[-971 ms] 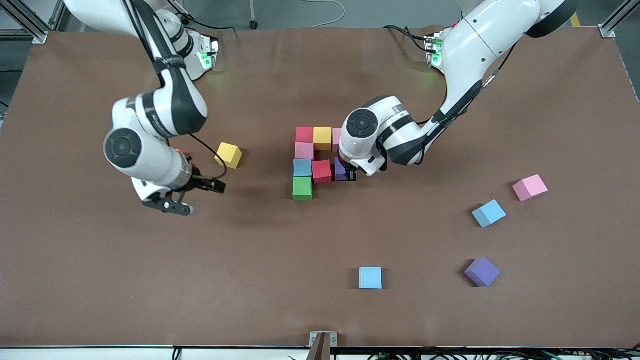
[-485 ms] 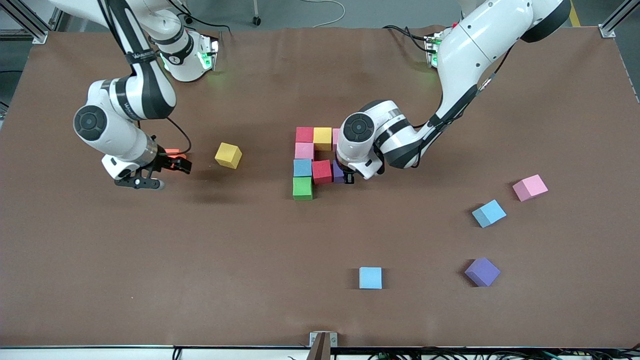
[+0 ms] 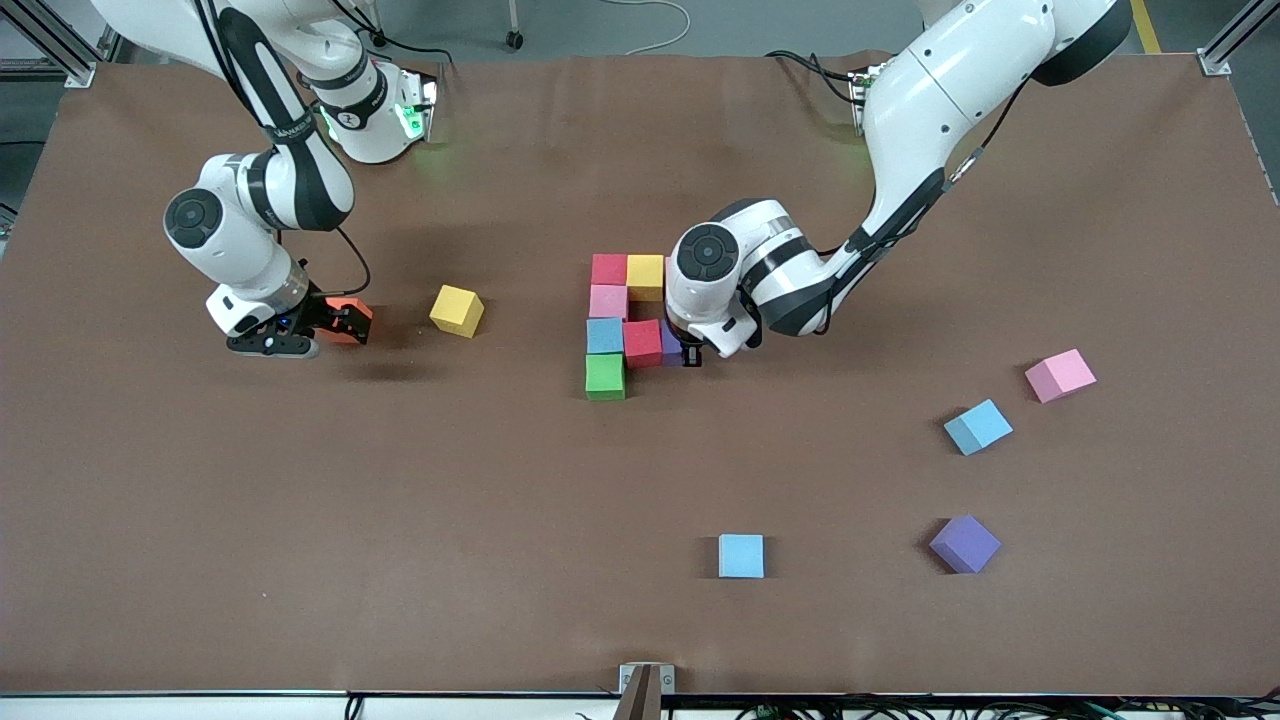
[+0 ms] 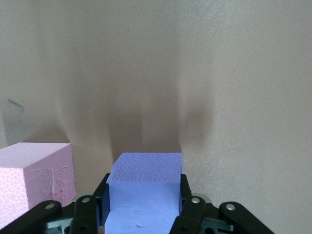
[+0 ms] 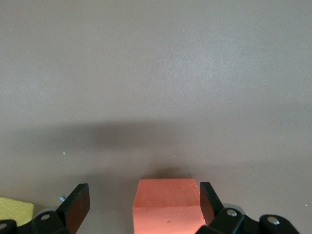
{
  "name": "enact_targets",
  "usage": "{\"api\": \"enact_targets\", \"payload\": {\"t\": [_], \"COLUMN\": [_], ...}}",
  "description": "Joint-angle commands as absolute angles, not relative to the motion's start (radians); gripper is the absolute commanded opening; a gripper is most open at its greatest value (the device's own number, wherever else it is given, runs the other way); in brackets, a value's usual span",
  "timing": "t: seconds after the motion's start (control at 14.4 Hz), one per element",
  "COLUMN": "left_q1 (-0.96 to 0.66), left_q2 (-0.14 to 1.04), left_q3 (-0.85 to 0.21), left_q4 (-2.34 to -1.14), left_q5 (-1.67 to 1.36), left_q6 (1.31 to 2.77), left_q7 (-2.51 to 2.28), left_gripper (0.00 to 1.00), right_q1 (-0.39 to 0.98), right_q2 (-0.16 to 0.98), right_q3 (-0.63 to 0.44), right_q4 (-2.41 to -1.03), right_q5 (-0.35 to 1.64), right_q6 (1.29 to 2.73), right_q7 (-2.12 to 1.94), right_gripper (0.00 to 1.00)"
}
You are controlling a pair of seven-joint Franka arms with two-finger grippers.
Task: Arrange 11 blocks into digit 3
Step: 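Grasp the orange cube with the right gripper while the left gripper releases purple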
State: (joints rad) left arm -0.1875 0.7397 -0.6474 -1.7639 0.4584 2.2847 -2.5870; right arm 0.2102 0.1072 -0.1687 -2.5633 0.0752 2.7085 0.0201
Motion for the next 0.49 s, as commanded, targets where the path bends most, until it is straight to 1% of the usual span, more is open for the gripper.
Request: {"api": "enact_targets", "payload": {"t": [0.0,0.07,0.14,0.21,0.28,0.42], "left_q1": [-0.202,-0.202,-0.202,-0.202,-0.202,-0.201], "left_q2": [0.758,0.758,0.758,0.758,0.758,0.753], "left_q3": [-0.629,-0.626,-0.626,-0.626,-0.626,-0.626], "left_q4": [-1.743,-1.743,-1.743,-1.741,-1.737,-1.735], "left_q5": [0.482,0.482,0.482,0.482,0.482,0.483], "left_q6": [2.284,2.284,2.284,2.284,2.284,2.283], "left_q7": [-2.592,-2.591,-2.591,-2.592,-2.591,-2.591], "left_gripper": [0.35,0.47,0.62,0.80,1.00,1.00], "right_q1": [0.112,0.106,0.107,0.107,0.107,0.109], "right_q2": [0.097,0.103,0.104,0.104,0.103,0.101], "right_q3": [-0.152,-0.152,-0.152,-0.152,-0.150,-0.149], "right_q4": [-2.594,-2.599,-2.615,-2.623,-2.625,-2.622], "right_q5": [0.067,0.067,0.069,0.069,0.071,0.080], "right_q6": [2.737,2.752,2.767,2.776,2.773,2.769], "right_q7": [-0.090,-0.095,-0.094,-0.092,-0.087,-0.081], "right_gripper": [1.00,1.00,1.00,1.00,1.00,1.00]}}
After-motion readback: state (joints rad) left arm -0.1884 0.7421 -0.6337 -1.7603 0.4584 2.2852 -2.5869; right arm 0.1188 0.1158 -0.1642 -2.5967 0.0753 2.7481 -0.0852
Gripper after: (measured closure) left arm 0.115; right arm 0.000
